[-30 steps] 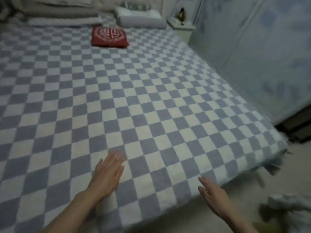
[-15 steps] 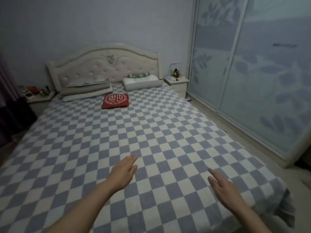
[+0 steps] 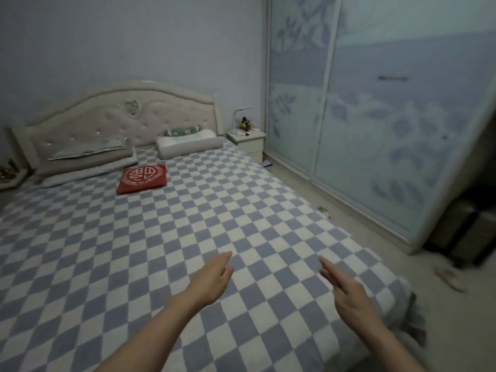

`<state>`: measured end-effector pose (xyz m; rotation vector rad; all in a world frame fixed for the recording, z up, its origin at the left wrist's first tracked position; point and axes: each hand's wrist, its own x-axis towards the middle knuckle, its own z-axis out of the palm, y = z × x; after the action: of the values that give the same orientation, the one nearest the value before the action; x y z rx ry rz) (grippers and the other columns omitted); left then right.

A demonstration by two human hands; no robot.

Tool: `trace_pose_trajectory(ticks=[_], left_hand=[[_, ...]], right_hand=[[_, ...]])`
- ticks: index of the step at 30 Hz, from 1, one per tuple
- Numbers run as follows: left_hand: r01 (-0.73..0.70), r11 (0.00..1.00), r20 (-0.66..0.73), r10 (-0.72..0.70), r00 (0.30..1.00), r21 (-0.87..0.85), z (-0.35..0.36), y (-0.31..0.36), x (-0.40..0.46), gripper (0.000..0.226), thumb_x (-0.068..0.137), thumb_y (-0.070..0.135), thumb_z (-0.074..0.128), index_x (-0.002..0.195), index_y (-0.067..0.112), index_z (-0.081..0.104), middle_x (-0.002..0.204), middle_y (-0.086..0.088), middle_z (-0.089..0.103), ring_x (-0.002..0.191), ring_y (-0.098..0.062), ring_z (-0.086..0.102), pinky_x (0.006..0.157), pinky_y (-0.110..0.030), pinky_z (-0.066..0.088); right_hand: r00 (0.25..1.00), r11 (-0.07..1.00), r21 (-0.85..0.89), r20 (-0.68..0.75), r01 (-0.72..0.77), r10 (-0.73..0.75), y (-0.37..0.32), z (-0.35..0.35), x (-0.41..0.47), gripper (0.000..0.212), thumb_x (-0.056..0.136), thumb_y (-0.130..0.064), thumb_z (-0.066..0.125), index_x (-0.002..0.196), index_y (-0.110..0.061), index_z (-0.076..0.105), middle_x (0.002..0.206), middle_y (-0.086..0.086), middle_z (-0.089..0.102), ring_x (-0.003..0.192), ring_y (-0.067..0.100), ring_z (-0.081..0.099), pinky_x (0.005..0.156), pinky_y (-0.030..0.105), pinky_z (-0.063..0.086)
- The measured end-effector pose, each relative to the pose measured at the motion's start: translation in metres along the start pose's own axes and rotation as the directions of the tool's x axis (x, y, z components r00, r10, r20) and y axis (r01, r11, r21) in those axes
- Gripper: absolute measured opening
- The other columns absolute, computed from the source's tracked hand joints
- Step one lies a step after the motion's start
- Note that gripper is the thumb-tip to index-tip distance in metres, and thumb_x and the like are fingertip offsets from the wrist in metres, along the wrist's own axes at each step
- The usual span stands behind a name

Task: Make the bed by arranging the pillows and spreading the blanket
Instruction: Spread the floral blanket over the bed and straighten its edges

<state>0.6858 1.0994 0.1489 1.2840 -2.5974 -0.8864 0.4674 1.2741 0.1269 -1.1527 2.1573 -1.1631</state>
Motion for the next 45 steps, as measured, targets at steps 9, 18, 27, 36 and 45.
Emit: trace_pose_trajectory(ticks=[9,18,27,36,45], left_hand=[[-0.402,0.913,0.345,0.399,0.849,-0.065,0.142,0.155,0.064,0.048,0.100,0.031,0.029,0.146,0.017,0.023,0.153,-0.001,0.027,0.140,-0.018,0.026,0.114,-0.032,0.019],[-0.681,0.717,0.625,0.601,0.498,-0.147,0.284,0.304,0.021,0.045,0.100,0.025,0.032,0.144,0.015,0.027,0.150,-0.005,0.032,0.136,-0.019,0.034,0.104,-0.020,0.025],[-0.651,0.754,0.778,0.463,0.425,-0.092,0.427,0.438,0.025,0.067,0.090,0.055,0.041,0.144,0.016,0.030,0.144,-0.006,0.043,0.129,-0.022,0.045,0.106,-0.028,0.033],[-0.645,0.764,0.840,0.351,0.415,0.000,0.611,0.502,0.051,0.105,0.075,0.050,0.068,0.149,0.024,-0.002,0.157,-0.008,-0.007,0.145,-0.024,-0.003,0.118,-0.039,0.010],[-0.529,0.847,0.743,0.323,0.586,0.049,0.723,0.508,0.021,0.128,0.064,0.037,0.079,0.145,0.025,-0.018,0.153,-0.015,0.016,0.131,-0.035,0.036,0.102,-0.042,0.036]], right_hand=[[0.760,0.836,0.343,-0.362,-0.429,0.539,0.115,-0.094,-0.120,0.044,0.101,-0.011,0.033,0.143,-0.024,0.030,0.126,0.000,0.049,0.109,0.015,0.057,0.091,0.013,0.042],[0.392,0.586,0.634,-0.437,-0.505,0.810,0.202,-0.160,-0.253,0.048,0.102,-0.013,0.032,0.146,-0.025,0.020,0.137,-0.001,0.041,0.131,0.020,0.041,0.104,0.023,0.032],[0.106,0.431,0.715,-0.451,-0.550,0.886,0.357,-0.290,-0.289,0.064,0.091,-0.028,0.057,0.146,-0.016,0.027,0.142,0.006,0.041,0.127,0.025,0.044,0.107,0.035,0.036],[-0.110,0.189,0.718,-0.347,-0.669,0.931,0.548,-0.388,-0.301,0.132,0.048,-0.056,0.085,0.148,-0.026,0.004,0.156,0.001,0.012,0.141,0.029,0.021,0.109,0.060,0.024],[-0.042,0.170,0.838,-0.224,-0.519,0.974,0.624,-0.368,-0.285,0.122,0.060,-0.035,0.085,0.150,-0.025,0.003,0.153,0.002,0.023,0.137,0.026,0.030,0.112,0.045,0.028]])
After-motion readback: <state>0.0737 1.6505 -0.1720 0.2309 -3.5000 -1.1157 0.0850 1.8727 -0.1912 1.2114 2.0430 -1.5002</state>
